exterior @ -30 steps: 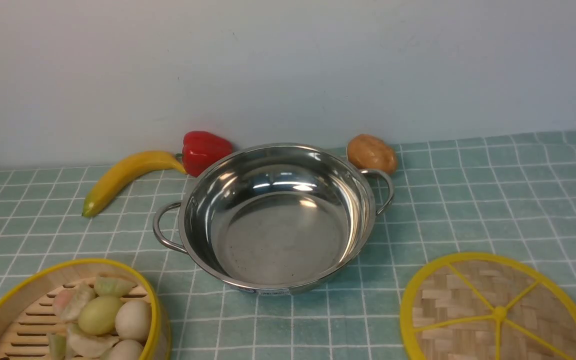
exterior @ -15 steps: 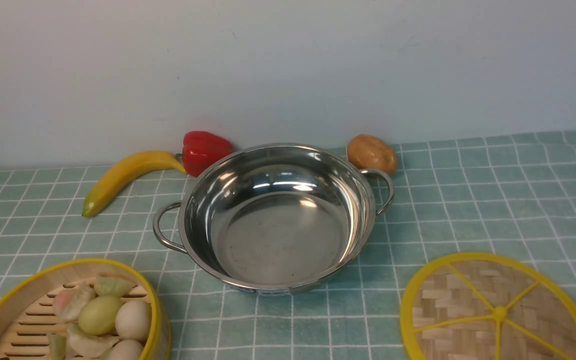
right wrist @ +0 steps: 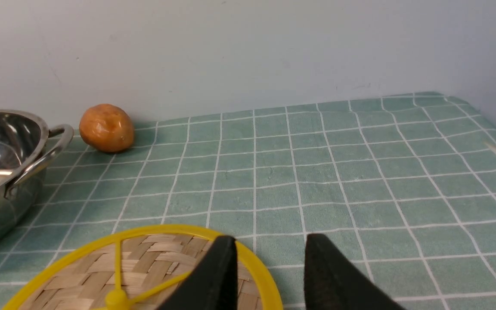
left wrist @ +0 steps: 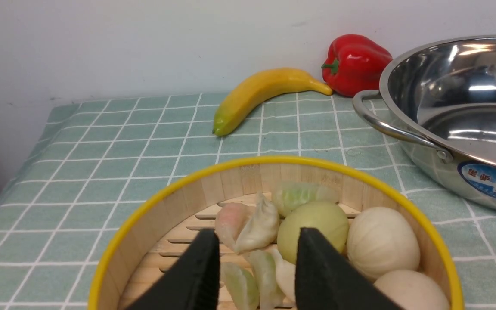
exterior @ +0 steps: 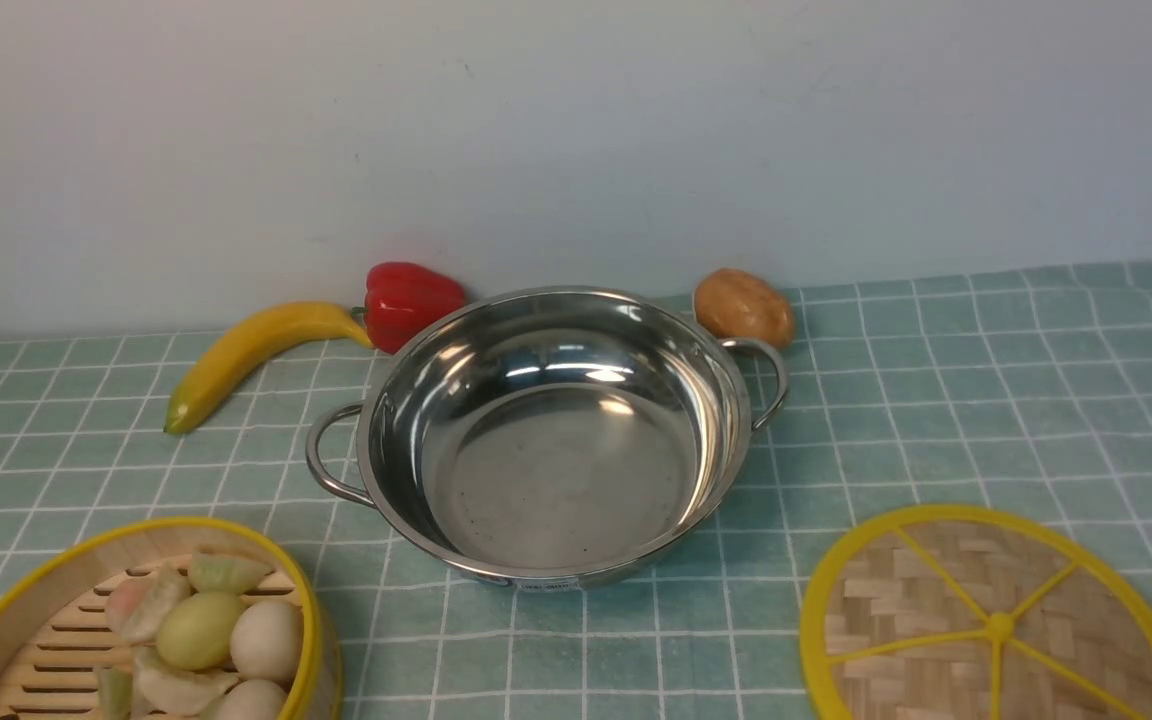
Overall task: Place the steamer in the pot on the blue tablecloth, and put the lid on the steamer.
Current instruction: 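Grasp the rim of the steamer basket holding the buns with the left gripper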
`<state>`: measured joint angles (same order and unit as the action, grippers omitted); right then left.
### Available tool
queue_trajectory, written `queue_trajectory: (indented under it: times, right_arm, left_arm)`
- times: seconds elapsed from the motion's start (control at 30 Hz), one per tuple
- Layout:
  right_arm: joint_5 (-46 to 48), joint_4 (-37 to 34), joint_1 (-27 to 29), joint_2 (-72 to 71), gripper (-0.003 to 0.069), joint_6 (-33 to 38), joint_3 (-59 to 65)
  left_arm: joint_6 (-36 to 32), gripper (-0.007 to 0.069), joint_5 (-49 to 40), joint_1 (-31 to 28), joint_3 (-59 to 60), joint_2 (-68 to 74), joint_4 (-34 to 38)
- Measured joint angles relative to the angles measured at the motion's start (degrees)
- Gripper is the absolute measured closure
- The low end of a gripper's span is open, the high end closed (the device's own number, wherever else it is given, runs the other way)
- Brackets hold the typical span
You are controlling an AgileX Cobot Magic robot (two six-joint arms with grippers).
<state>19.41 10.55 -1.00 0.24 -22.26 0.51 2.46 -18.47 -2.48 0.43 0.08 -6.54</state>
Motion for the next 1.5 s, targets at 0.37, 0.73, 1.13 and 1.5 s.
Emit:
queue_trajectory:
  times: [0.37, 0.73, 1.13, 1.5]
  right_arm:
    - [0.00, 0.00, 0.00, 0.00, 0.0417, 0.00, 0.00]
    - [0.00, 0.00, 0.00, 0.00, 0.0417, 0.00, 0.00]
    - [0.00, 0.00, 0.00, 0.00, 0.0417, 0.00, 0.00]
    - [0.00, 0.00, 0.00, 0.00, 0.0417, 0.00, 0.00]
  left_arm:
    - [6.06, 0.0382, 13.72, 0.00, 0.00, -0.11, 16.40]
    - [4.67, 0.0382, 1.13, 0.02, -17.80, 2.86, 22.38]
    - [-13.78, 0.0382, -50.27, 0.02, -50.12, 34.65, 10.83]
    - [-24.33, 0.0382, -50.98, 3.19, -50.34, 57.74, 13.80]
